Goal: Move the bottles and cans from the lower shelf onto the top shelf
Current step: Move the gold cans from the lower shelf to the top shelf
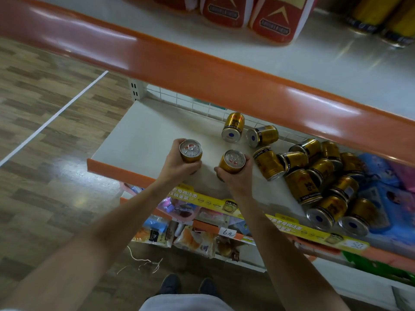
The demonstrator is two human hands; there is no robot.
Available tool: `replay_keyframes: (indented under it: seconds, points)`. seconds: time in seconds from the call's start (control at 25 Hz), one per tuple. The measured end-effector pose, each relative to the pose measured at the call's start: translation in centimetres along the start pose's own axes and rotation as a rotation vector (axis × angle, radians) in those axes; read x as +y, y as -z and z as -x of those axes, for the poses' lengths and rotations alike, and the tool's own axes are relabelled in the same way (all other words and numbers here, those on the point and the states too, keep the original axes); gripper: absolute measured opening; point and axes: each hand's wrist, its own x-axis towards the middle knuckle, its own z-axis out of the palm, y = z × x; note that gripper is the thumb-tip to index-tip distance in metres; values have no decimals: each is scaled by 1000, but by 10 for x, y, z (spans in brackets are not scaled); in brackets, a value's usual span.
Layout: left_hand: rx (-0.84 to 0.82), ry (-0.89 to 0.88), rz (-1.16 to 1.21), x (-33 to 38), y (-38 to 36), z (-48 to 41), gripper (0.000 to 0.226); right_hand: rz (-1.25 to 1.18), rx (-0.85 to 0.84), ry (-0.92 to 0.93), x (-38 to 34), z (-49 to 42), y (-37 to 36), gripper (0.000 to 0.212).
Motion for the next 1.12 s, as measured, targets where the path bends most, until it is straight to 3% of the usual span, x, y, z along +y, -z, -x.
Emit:
replay_keyframes:
  seconds: [0.24,0.6,0.92,1.12]
  points:
    - [-87,22,27,12,-3,3,60,81,5,1,-18,13,7,68]
    - [-213,-127,-76,83,-33,48,55,-52,63,123,-68,53,77,49]
    - [-178,-147,-61,107,-92,165,52,-40,59,158,-45,124,183,57]
    - [-167,-164,-120,142,-124,222,67,-89,-19,154,-45,168,250,61]
